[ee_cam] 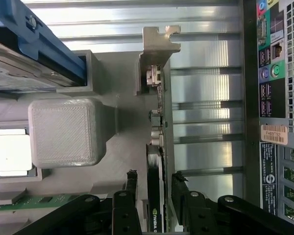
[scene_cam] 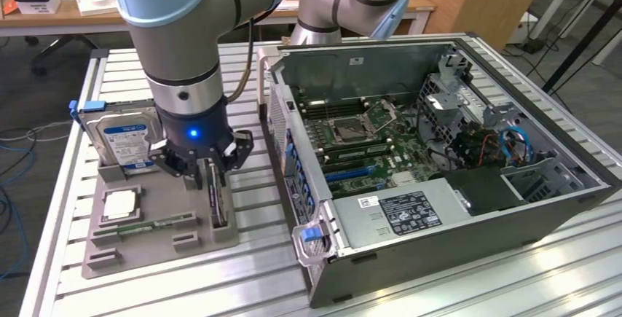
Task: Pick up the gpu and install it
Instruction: 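Pick up the gpu and move the gpu toward the slot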
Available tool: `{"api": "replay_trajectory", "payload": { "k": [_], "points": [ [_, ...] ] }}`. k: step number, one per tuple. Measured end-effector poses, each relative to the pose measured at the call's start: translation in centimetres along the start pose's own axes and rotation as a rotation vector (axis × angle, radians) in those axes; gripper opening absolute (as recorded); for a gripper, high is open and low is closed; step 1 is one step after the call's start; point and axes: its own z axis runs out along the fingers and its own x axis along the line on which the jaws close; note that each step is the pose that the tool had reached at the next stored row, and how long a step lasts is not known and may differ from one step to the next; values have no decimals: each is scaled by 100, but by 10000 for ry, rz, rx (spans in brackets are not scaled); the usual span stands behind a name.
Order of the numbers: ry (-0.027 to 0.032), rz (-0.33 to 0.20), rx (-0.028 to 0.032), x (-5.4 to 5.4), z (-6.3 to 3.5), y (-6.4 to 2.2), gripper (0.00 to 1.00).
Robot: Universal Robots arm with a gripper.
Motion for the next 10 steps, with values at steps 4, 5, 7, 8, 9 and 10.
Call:
{"api": "replay_trajectory", "payload": {
  "k": [4, 5, 7, 8, 9, 10],
  "points": [
    [1, 0, 2, 1, 13, -1, 42],
    [1, 0, 2, 0, 13, -1, 42],
    [1, 0, 2, 1, 13, -1, 42],
    [0, 0, 1, 1, 14, 0, 42],
    [0, 0, 1, 1, 14, 0, 42],
    [0, 0, 1, 1, 14, 0, 40]
  ]
}}
